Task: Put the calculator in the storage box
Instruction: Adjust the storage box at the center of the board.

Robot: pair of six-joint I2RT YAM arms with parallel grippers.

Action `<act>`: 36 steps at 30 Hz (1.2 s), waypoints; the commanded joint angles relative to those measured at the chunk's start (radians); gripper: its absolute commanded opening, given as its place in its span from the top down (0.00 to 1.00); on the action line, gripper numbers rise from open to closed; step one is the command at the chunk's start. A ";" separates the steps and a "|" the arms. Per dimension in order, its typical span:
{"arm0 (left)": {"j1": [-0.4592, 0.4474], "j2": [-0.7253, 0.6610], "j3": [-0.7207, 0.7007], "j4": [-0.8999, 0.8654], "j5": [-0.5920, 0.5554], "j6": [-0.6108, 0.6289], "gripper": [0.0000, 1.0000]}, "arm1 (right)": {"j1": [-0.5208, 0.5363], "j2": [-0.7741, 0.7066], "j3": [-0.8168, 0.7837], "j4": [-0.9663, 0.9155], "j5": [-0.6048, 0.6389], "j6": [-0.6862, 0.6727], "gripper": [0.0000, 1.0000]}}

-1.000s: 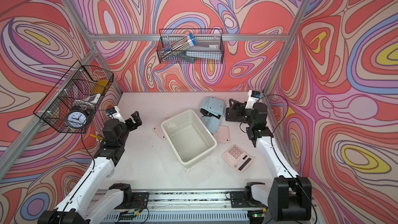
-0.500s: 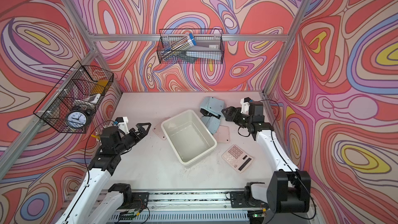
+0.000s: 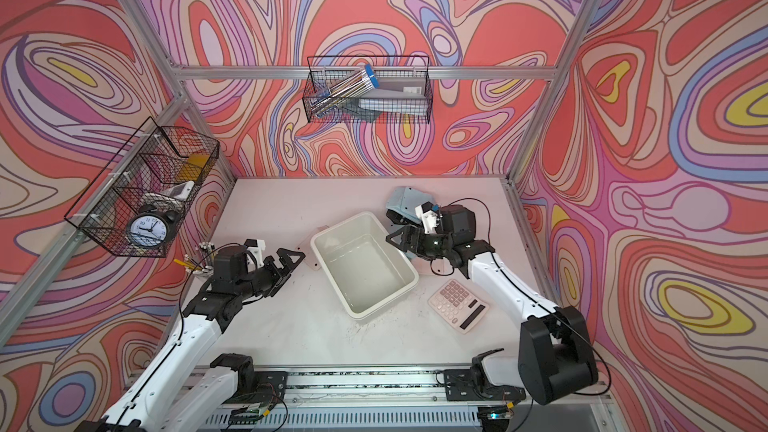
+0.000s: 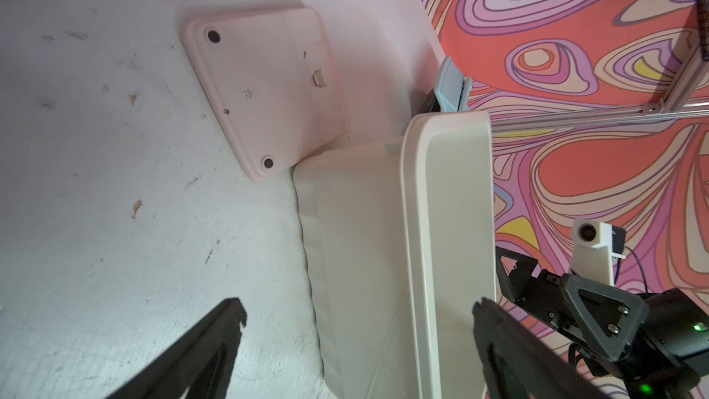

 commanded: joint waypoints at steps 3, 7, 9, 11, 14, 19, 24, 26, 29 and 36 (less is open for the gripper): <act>-0.056 0.039 0.050 -0.018 -0.005 0.013 0.01 | 0.075 0.038 0.011 -0.008 0.037 -0.006 0.07; -0.091 0.102 0.067 0.036 0.009 0.006 0.08 | 0.134 0.066 0.026 0.014 0.045 0.011 0.10; -0.100 0.135 0.078 0.044 0.014 0.004 0.15 | 0.166 0.085 0.038 0.031 0.051 0.022 0.12; -0.105 0.162 0.089 0.044 0.014 0.007 0.22 | 0.196 0.106 0.053 0.045 0.067 0.033 0.14; -0.105 0.184 0.106 0.029 -0.017 0.022 0.36 | 0.236 0.146 0.069 0.090 0.081 0.060 0.16; -0.105 0.227 0.169 -0.051 -0.127 0.068 0.48 | 0.292 0.227 0.122 0.171 0.113 0.113 0.25; -0.103 0.328 0.246 -0.056 -0.195 0.111 0.51 | 0.316 0.320 0.213 0.197 0.143 0.134 0.29; -0.103 0.381 0.281 -0.049 -0.209 0.124 0.51 | 0.317 0.357 0.251 0.195 0.156 0.128 0.30; -0.102 0.468 0.349 -0.044 -0.212 0.147 0.51 | 0.316 0.407 0.323 0.156 0.186 0.096 0.31; -0.092 0.608 0.497 -0.110 -0.173 0.200 0.54 | 0.316 0.490 0.406 0.119 0.189 0.068 0.31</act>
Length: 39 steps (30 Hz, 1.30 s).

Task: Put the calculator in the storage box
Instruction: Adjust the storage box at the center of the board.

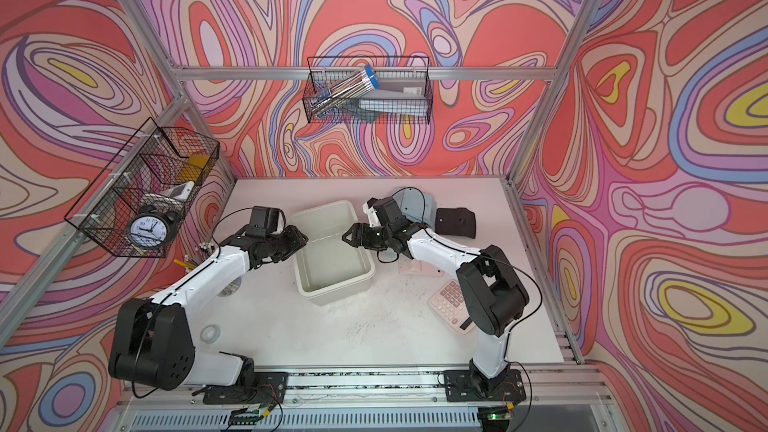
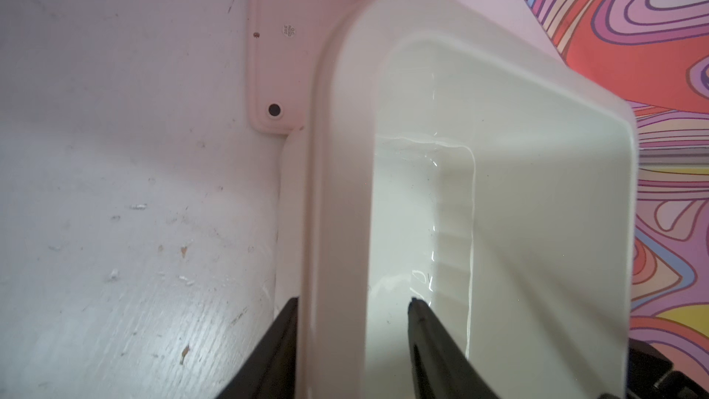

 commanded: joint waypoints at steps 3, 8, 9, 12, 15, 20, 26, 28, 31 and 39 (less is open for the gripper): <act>-0.025 -0.013 0.030 -0.042 0.146 0.042 0.54 | 0.033 -0.021 -0.027 0.056 -0.085 0.002 0.31; -0.025 -0.108 -0.047 -0.096 0.170 0.044 0.51 | 0.047 -0.109 -0.141 0.118 -0.147 0.047 0.31; -0.025 -0.126 -0.063 -0.110 0.173 0.044 0.51 | 0.052 -0.126 -0.164 0.124 -0.152 0.053 0.31; -0.025 -0.173 -0.101 -0.136 0.165 0.046 0.48 | 0.056 -0.176 -0.213 0.117 -0.144 0.063 0.30; -0.025 -0.189 -0.107 -0.151 0.147 0.057 0.45 | 0.056 -0.228 -0.216 0.021 -0.072 0.036 0.26; -0.025 -0.155 -0.066 -0.170 0.146 0.084 0.41 | 0.052 -0.331 -0.177 -0.208 0.158 -0.014 0.10; -0.027 -0.095 -0.035 -0.149 0.212 0.095 0.37 | 0.030 -0.484 -0.190 -0.456 0.478 0.036 0.02; -0.034 -0.080 -0.031 -0.134 0.232 0.090 0.37 | 0.010 -0.537 -0.202 -0.554 0.591 0.093 0.02; -0.054 -0.063 -0.030 -0.111 0.249 0.079 0.36 | -0.038 -0.638 -0.241 -0.690 0.721 0.207 0.02; -0.072 -0.043 -0.039 -0.094 0.243 0.076 0.28 | -0.296 -0.947 -0.402 -0.846 0.763 0.345 0.04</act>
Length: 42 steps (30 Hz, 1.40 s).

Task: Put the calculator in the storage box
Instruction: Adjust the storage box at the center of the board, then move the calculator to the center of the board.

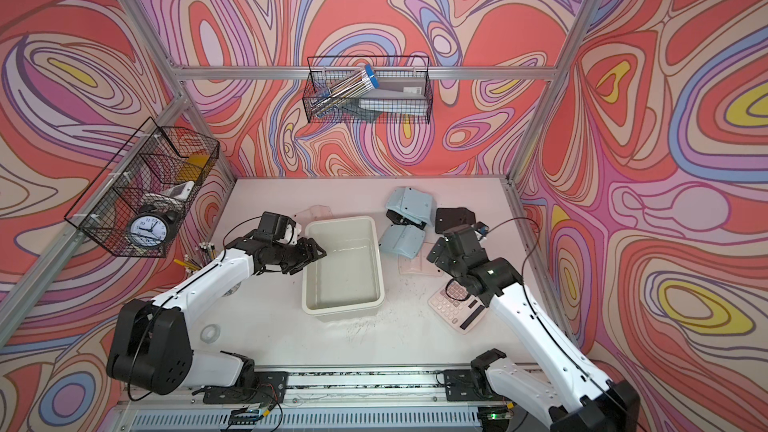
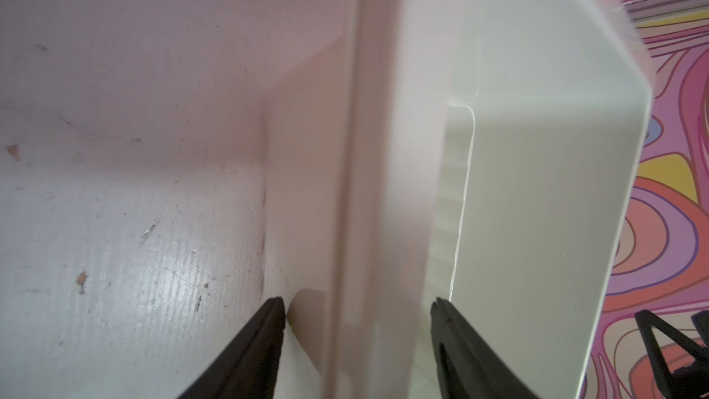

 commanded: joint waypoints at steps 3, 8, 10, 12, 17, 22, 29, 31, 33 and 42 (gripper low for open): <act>-0.003 -0.010 0.005 0.000 -0.031 0.007 0.15 | -0.081 -0.117 -0.027 -0.204 0.130 0.161 0.05; -0.003 -0.032 0.000 -0.023 -0.061 0.011 0.01 | -0.098 -0.139 -0.032 -0.330 0.208 0.334 0.06; -0.003 -0.046 0.002 -0.038 -0.076 0.014 0.01 | -0.106 -0.136 -0.047 -0.346 0.211 0.382 0.06; -0.003 -0.061 0.006 -0.052 -0.093 0.020 0.01 | -0.118 -0.135 -0.069 -0.333 0.196 0.404 0.07; -0.003 -0.105 0.006 -0.073 -0.118 0.022 0.01 | -0.186 -0.117 -0.131 -0.259 0.127 0.389 0.08; -0.003 -0.145 0.001 -0.082 -0.129 0.024 0.01 | -0.313 -0.066 -0.253 -0.101 -0.072 0.333 0.10; -0.003 -0.159 -0.002 -0.086 -0.134 0.033 0.01 | -0.338 -0.024 -0.333 0.038 -0.190 0.322 0.18; -0.003 -0.157 -0.003 -0.082 -0.132 0.033 0.01 | -0.338 -0.006 -0.344 0.092 -0.234 0.305 0.19; -0.003 -0.155 -0.003 -0.077 -0.130 0.033 0.01 | -0.338 0.016 -0.353 0.147 -0.274 0.286 0.21; -0.002 -0.180 -0.033 -0.016 -0.091 0.017 0.01 | -0.338 0.149 -0.379 0.416 -0.383 0.168 0.23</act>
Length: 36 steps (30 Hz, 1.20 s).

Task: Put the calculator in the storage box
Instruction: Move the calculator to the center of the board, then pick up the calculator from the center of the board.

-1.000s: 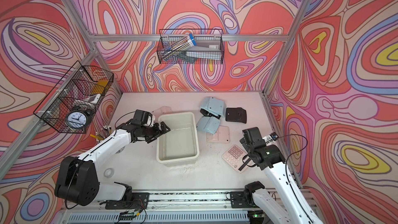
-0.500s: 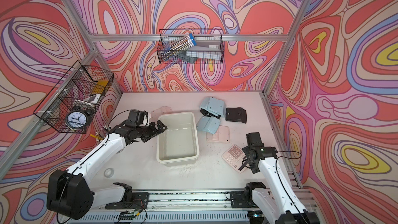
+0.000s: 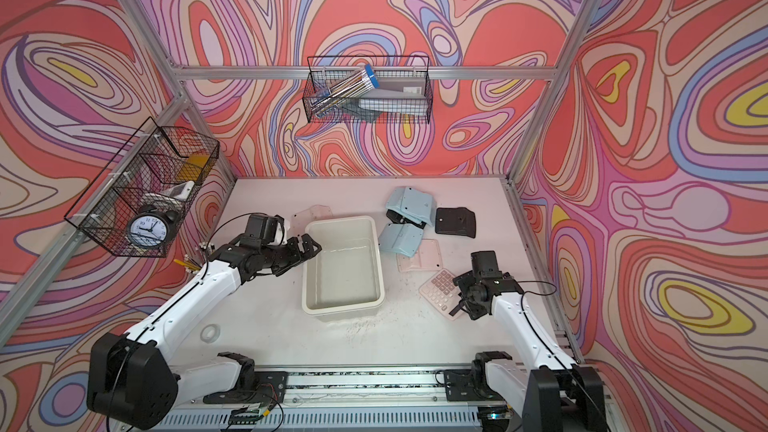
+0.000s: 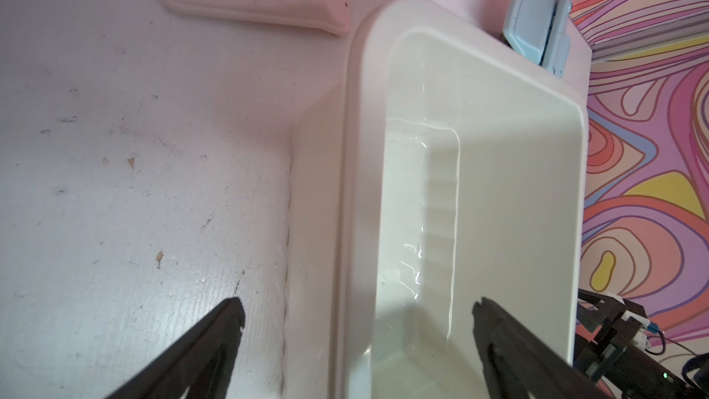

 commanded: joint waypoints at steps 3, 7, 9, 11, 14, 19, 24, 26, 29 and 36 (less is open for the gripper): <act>-0.002 -0.003 0.006 0.022 0.030 0.002 0.01 | -0.003 0.061 -0.013 0.271 -0.116 -0.112 0.23; -0.002 -0.016 -0.004 0.027 0.019 -0.002 0.01 | -0.003 0.162 0.031 0.352 -0.182 -0.198 0.23; -0.002 -0.019 -0.008 0.026 0.016 -0.005 0.01 | -0.003 0.219 0.059 0.373 -0.216 -0.235 0.23; -0.001 -0.022 -0.013 0.023 0.015 -0.007 0.01 | -0.003 0.251 0.079 0.351 -0.222 -0.259 0.23; -0.002 -0.036 -0.025 0.019 0.012 -0.011 0.01 | -0.003 0.234 0.072 0.283 -0.165 -0.272 0.23; -0.001 -0.053 -0.035 0.016 -0.015 -0.016 0.01 | -0.003 0.148 0.030 0.210 -0.146 -0.265 0.21; -0.001 -0.058 -0.021 -0.015 -0.017 -0.016 0.01 | -0.003 0.037 -0.007 0.153 -0.157 -0.263 0.22; -0.002 -0.076 -0.033 -0.013 -0.030 -0.020 0.01 | -0.003 0.005 -0.011 0.136 -0.170 -0.270 0.25; -0.001 -0.093 -0.052 -0.008 -0.039 -0.029 0.01 | -0.003 -0.018 -0.018 0.124 -0.198 -0.278 0.34; -0.002 -0.096 -0.050 -0.014 -0.038 -0.031 0.01 | -0.003 -0.006 -0.055 0.179 -0.240 -0.266 0.56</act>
